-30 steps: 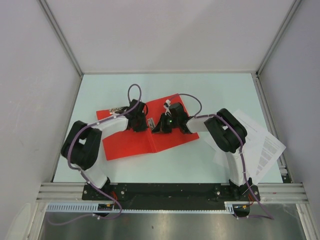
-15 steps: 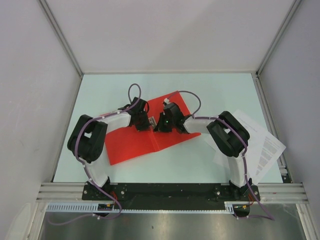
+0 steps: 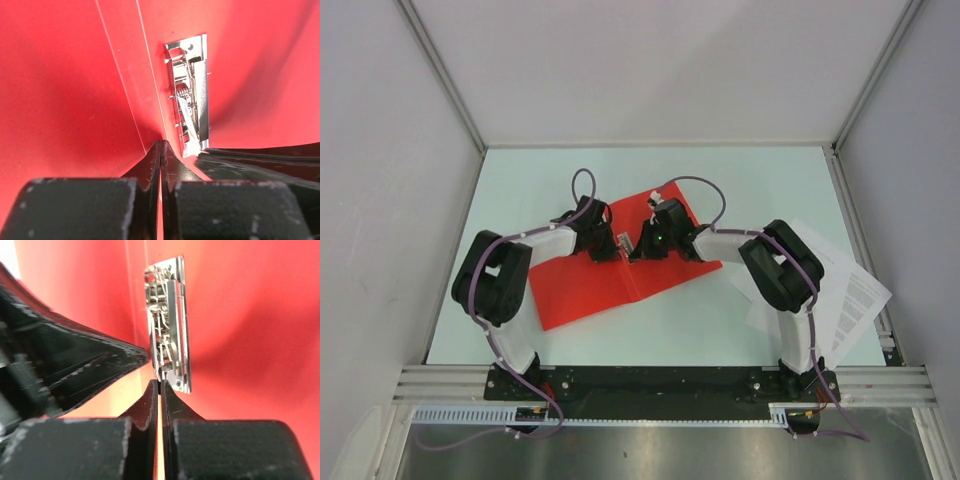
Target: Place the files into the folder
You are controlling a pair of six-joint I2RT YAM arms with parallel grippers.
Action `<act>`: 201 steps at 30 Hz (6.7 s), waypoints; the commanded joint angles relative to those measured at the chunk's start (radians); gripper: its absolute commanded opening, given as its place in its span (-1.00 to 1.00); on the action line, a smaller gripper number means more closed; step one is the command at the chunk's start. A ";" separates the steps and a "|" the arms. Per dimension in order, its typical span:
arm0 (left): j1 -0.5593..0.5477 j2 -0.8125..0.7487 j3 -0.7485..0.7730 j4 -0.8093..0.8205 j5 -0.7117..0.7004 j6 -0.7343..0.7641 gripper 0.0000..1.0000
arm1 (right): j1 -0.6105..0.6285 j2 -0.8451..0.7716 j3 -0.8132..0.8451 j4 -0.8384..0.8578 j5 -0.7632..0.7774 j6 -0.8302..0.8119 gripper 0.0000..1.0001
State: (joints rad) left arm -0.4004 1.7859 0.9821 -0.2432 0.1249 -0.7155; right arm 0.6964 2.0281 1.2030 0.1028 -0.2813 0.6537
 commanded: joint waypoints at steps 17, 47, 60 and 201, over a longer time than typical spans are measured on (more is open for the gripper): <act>0.008 -0.245 -0.034 -0.191 -0.119 0.231 -0.41 | -0.087 0.066 -0.010 0.415 -0.352 0.352 -0.72; 0.008 -0.625 -0.075 -0.191 0.037 0.196 0.38 | -0.012 0.271 0.469 0.261 -0.397 0.166 0.53; -0.035 -0.396 -0.099 0.053 0.205 0.051 0.44 | -0.165 -0.077 0.371 -0.052 -0.452 -0.008 0.74; -0.542 0.756 1.037 0.076 0.282 -0.343 0.41 | -1.253 -1.270 -1.039 0.069 -0.478 0.305 1.00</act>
State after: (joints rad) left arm -0.9634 2.5561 2.0453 -0.1112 0.4084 -1.0470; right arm -0.5762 0.8501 0.1936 0.1184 -0.7719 0.8894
